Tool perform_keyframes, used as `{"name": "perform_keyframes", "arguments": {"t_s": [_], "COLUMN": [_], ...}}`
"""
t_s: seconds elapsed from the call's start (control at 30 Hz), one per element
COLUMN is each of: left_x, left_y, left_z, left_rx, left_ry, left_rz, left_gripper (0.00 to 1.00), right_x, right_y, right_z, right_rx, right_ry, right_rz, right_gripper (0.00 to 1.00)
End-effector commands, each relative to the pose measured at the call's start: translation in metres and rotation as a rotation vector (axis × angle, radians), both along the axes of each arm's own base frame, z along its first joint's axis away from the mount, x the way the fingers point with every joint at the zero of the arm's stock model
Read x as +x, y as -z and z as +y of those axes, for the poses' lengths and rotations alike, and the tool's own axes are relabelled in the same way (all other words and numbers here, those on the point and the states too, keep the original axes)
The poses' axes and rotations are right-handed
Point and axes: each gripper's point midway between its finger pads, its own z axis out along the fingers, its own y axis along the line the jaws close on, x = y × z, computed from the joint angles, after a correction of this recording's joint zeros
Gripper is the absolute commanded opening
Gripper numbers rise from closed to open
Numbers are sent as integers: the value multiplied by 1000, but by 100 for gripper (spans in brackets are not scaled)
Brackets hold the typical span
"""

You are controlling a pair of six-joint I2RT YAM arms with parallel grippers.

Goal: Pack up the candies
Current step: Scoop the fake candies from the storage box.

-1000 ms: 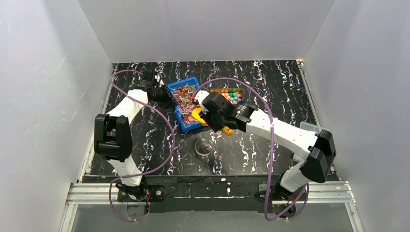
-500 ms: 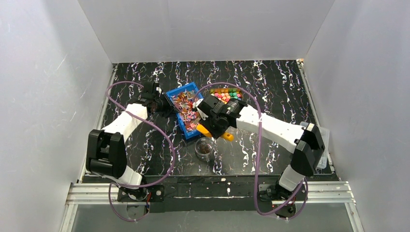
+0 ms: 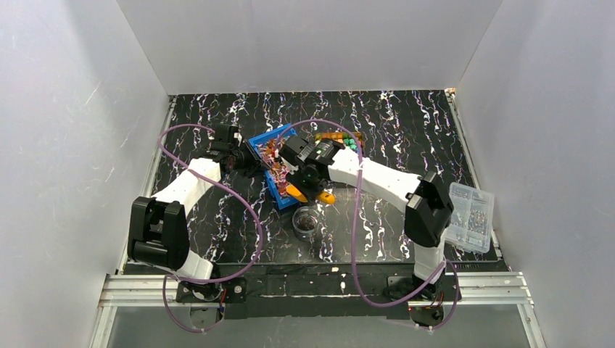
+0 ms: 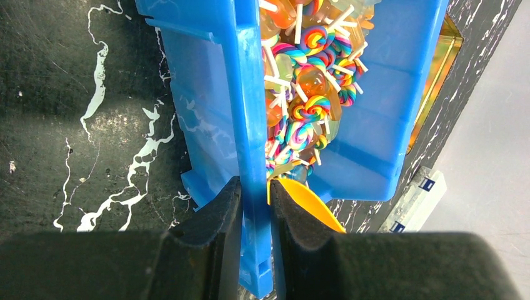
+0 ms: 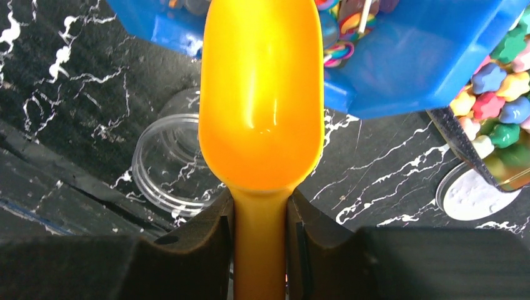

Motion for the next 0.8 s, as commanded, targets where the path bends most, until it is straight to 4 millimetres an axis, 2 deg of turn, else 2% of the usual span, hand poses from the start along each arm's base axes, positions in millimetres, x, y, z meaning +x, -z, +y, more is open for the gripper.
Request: {"name": "perform_keyframes", "arguments": {"t_s": [0.0, 0.3, 0.5, 0.63, 0.77], "left_x": [-3, -8, -12, -12, -10], "left_y": [-31, -31, -24, -21, -19], "left_z": [-17, -17, -20, -22, -22], "left_rx": [-79, -80, -93, -95, -94], "left_ry": [73, 92, 114, 124, 129], "left_rz": [-89, -92, -70, -57, -49], "left_gripper": [0, 0, 0, 0, 0], "right_x": [14, 40, 66, 77, 88], "right_y": [-2, 20, 28, 31, 32], "right_z": [12, 53, 79, 96, 103], "right_rx": [12, 92, 189, 285, 354], "right_ry": [12, 47, 98, 105, 128], "right_rz": [7, 18, -31, -72, -113], "right_gripper": [1, 1, 1, 1, 1]}}
